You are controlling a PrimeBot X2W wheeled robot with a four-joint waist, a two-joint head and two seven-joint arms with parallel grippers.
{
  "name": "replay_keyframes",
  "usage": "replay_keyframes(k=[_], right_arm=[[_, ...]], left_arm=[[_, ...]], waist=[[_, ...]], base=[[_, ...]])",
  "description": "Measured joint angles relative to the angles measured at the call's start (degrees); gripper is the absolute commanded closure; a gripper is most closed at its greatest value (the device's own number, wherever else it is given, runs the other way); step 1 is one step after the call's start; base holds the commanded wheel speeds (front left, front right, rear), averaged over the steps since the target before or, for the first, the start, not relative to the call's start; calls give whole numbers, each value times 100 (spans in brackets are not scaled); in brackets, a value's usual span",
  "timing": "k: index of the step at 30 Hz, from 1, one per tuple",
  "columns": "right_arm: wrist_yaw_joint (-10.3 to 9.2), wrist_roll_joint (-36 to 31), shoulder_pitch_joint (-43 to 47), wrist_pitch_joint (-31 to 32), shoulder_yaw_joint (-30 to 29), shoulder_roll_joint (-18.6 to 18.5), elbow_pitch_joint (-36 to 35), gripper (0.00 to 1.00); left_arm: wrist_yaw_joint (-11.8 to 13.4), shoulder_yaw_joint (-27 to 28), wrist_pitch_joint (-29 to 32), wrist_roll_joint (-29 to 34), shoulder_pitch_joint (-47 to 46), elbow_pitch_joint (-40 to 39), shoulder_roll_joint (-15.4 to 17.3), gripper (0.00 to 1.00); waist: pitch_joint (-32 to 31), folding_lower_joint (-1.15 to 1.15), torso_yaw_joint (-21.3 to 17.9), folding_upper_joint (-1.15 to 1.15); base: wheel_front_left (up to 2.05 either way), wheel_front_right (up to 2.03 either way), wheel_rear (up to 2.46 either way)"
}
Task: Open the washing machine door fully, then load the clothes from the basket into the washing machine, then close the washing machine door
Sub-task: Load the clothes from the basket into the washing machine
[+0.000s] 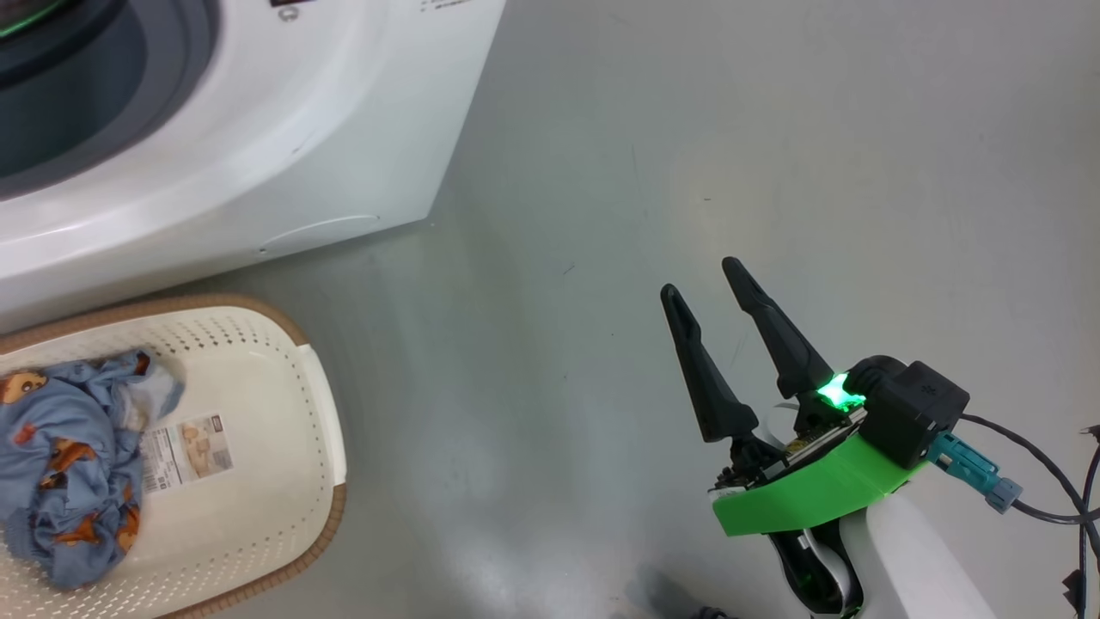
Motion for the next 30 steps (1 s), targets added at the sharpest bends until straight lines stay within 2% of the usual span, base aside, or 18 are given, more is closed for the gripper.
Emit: replay_keyframes(k=[7,13,30], right_arm=[[0,-4,-1,0,-29,0,4,0],[0,-31,1,0,-92,0,26,0],[0,-307,275,0,-480,-4,191,0]], left_arm=[[0,-57,0,-274,218,-392,-111,0],[0,18,1,-365,662,-788,-341,0],[0,882,0,197,2382,-2037,-1038,0]], waist=[[-57,0,105,0],[-136,0,241,0],[-641,0,687,0]], base=[[0,0,0],[0,0,0],[0,0,0]])
